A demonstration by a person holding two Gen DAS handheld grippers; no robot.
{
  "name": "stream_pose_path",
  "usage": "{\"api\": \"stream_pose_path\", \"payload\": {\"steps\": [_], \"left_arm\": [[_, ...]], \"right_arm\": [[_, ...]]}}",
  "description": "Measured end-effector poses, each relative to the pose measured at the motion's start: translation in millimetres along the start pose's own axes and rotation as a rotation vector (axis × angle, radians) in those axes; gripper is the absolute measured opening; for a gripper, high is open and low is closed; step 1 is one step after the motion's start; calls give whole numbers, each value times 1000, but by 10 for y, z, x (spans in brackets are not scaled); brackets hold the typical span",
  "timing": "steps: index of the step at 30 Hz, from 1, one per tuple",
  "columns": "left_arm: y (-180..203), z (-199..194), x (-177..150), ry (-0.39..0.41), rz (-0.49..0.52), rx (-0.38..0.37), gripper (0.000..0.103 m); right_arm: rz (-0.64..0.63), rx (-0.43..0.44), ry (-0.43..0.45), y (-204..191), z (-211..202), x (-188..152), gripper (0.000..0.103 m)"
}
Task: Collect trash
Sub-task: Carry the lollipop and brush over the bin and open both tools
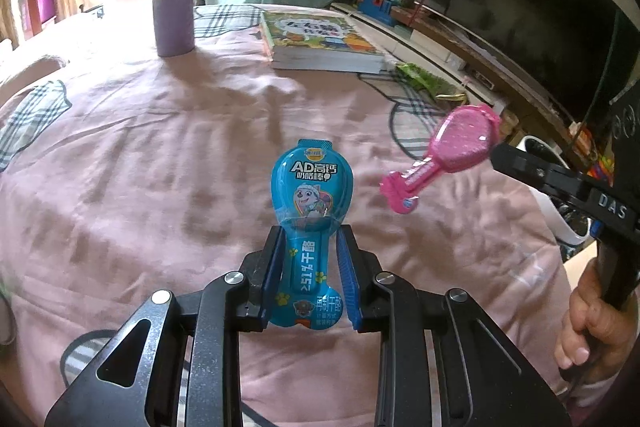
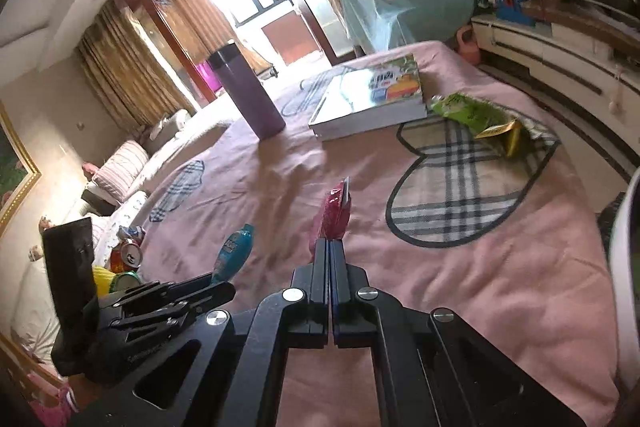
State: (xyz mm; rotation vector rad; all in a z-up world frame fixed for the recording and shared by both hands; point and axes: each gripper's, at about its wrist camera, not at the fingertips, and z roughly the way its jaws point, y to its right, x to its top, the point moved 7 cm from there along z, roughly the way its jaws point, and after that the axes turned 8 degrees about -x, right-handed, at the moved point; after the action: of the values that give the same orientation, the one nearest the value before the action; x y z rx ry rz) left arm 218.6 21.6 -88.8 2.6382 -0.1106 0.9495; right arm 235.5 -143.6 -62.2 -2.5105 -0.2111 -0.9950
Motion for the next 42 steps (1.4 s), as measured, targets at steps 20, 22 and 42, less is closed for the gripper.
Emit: {"api": "stream_pose_path", "payload": {"steps": [20,22,42], "left_arm": [[1545,223,47,-28,206,-173,24],[1659,237,45,-30,224,-179,24],[2550,469,79,-59,352,-226,24]], "right_arm": [[145,-139,174,978,-1256,-91,0],[158,-150,182,1064,-1323,-114,0],[237,-232,260,1757,-1883,-139,0]]}}
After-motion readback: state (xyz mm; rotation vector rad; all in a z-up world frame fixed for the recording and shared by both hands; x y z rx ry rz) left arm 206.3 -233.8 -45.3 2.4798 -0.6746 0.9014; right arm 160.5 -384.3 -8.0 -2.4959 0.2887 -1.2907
